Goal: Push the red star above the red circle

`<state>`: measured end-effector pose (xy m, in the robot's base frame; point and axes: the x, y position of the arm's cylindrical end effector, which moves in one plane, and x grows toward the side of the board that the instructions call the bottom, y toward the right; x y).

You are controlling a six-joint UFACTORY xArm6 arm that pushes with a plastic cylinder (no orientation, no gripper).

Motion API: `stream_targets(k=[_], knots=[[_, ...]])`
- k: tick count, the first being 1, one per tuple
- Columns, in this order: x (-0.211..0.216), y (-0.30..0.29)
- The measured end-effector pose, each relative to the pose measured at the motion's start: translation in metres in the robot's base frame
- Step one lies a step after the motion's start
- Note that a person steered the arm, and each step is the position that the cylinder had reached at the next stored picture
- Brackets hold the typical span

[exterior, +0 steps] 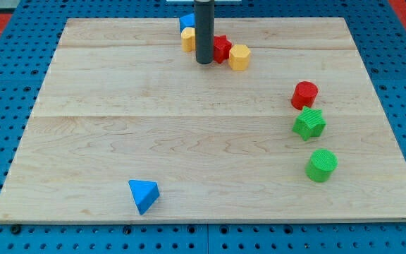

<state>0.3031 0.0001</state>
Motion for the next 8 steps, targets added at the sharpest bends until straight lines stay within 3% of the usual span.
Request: stream_targets(k=[2,3,4,5,6,8], knots=[[-0.076,0.038],[-0.094,0.055],[-0.076,0.139],[-0.096,0.145],[-0.093,0.095],[-0.056,0.066]])
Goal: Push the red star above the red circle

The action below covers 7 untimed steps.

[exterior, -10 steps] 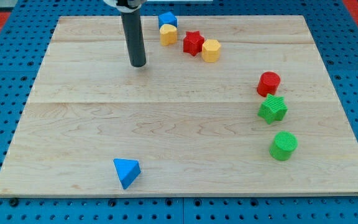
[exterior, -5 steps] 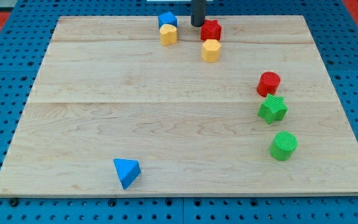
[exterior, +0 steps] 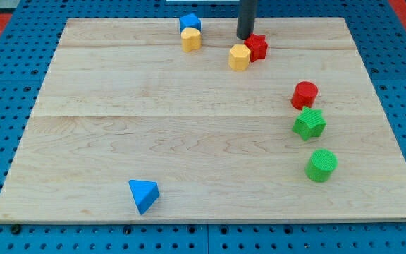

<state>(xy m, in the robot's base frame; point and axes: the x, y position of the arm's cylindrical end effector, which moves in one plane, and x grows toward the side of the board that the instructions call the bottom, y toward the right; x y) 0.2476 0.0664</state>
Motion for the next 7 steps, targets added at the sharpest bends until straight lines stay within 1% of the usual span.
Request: stream_targets(k=[1,2,3,4,5,6,7], knots=[[0.011,-0.015],[0.027,0.069],[0.054,0.109],[0.036,0.101],[0.017,0.167],[0.069,0.172],[0.094,0.131]])
